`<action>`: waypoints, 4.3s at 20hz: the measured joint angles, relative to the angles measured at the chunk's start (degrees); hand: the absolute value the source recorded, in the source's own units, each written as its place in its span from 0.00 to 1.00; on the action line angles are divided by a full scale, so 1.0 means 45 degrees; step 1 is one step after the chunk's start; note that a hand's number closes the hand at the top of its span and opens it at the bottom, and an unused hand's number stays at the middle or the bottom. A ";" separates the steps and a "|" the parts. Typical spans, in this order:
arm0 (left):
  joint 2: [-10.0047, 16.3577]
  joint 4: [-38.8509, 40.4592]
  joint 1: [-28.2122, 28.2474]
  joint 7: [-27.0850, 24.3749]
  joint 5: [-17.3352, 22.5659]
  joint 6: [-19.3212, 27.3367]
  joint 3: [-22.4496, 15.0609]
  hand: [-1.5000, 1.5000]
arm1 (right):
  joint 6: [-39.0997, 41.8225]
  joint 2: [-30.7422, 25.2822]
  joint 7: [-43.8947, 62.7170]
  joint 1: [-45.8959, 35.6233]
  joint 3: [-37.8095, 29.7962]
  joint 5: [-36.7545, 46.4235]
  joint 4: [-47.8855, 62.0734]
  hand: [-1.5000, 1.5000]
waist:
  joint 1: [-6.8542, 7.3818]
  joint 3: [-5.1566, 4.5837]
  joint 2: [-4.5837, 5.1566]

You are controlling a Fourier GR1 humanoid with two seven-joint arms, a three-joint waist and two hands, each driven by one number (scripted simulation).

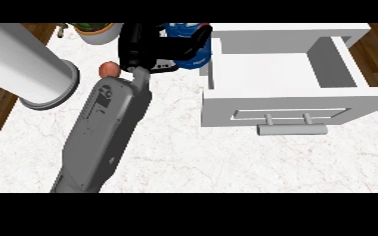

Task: Pick up the can, place it into the drawer and close the drawer

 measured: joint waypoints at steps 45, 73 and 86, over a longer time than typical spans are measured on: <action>-0.0017 0.9887 -0.7492 -0.3256 0.7262 0.3405 -0.5276 0.00 | -0.0591 -0.0303 0.0649 -0.0759 0.0675 -0.0031 -0.0363 0.00 | -0.0899 0.0026 0.0207; -0.0017 1.0175 -0.7378 -0.5552 0.9683 0.4182 -0.6334 0.00 | 0.0461 -0.1172 -0.1665 -0.2368 0.0942 0.3077 -0.1069 0.00 | -0.0727 0.0014 0.0255; -0.0015 0.9664 -0.7574 -0.5771 1.0175 0.4583 -0.6452 0.00 | -0.0345 -0.1264 -0.2522 -0.5185 0.4926 1.1113 -0.0659 0.00 | 0.0005 0.0003 0.0176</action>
